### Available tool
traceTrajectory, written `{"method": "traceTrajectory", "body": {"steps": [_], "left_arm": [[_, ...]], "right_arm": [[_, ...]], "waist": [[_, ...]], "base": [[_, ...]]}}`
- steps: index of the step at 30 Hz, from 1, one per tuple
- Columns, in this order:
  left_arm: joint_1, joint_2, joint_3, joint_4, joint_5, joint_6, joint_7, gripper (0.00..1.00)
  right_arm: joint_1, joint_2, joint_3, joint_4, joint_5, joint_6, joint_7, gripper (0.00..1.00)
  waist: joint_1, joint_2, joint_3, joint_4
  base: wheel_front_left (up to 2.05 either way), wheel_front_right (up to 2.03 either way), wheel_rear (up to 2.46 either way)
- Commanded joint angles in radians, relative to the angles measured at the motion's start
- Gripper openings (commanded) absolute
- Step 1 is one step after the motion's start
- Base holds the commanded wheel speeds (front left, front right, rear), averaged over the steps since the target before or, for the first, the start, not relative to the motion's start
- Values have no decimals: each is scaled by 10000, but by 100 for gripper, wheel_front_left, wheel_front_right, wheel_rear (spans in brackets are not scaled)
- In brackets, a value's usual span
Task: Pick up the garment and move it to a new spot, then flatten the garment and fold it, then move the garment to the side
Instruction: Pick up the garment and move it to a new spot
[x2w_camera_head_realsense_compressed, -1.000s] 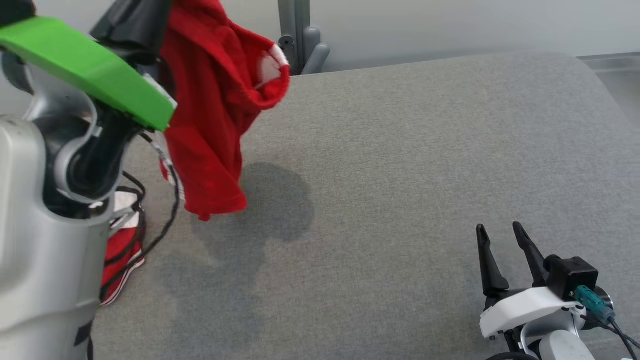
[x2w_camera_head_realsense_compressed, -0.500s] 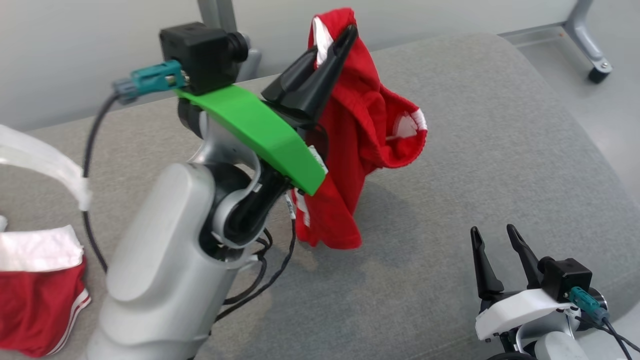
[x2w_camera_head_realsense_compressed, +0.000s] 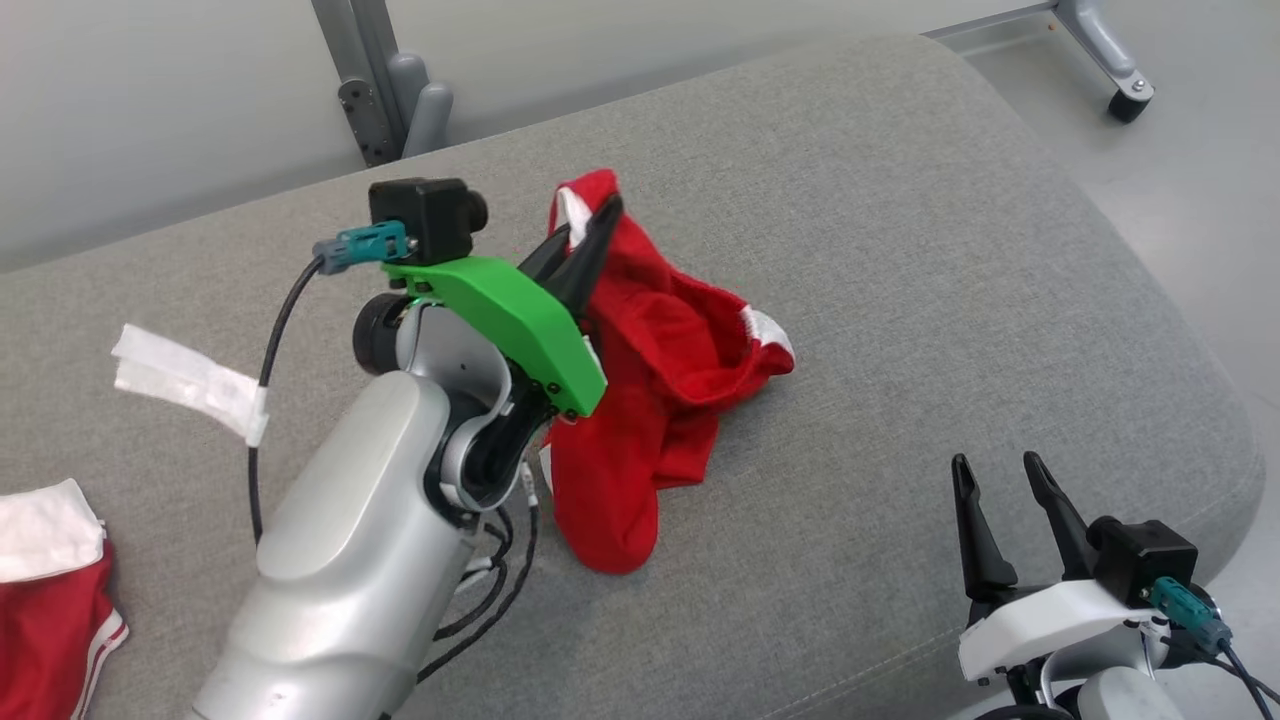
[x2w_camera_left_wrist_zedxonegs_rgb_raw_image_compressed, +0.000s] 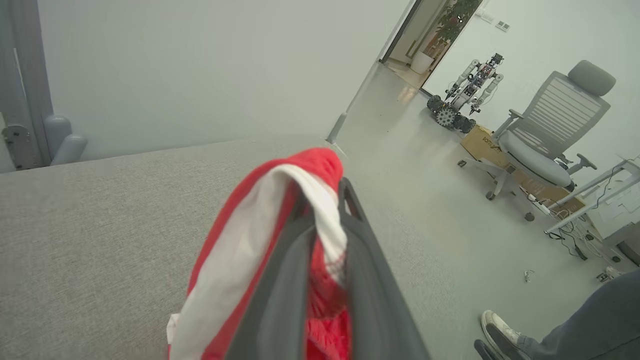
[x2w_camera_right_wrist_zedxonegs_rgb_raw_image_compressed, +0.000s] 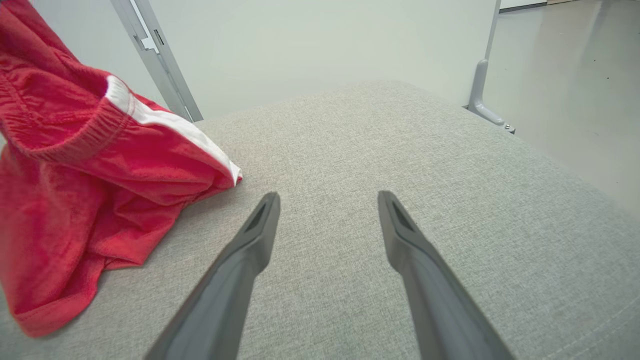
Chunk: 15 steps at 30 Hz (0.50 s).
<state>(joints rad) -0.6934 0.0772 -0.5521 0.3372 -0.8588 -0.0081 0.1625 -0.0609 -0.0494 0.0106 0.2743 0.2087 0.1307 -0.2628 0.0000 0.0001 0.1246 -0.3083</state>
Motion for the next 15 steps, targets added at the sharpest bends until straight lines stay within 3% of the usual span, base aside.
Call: {"method": "traceTrajectory", "body": {"steps": [1,15], "left_arm": [[255,253,167,321,27,-53,-150,0],[1812,1307,521,1899,-68,38,-766,0]], "right_arm": [[157,-20,-79,-20,-12,1,-29,100],[146,-20,-134,33,-136,1,-29,100]], "waist": [[0,-1,1,111],[0,-1,41,921]], "base": [[0,0,0],[0,0,0]]}}
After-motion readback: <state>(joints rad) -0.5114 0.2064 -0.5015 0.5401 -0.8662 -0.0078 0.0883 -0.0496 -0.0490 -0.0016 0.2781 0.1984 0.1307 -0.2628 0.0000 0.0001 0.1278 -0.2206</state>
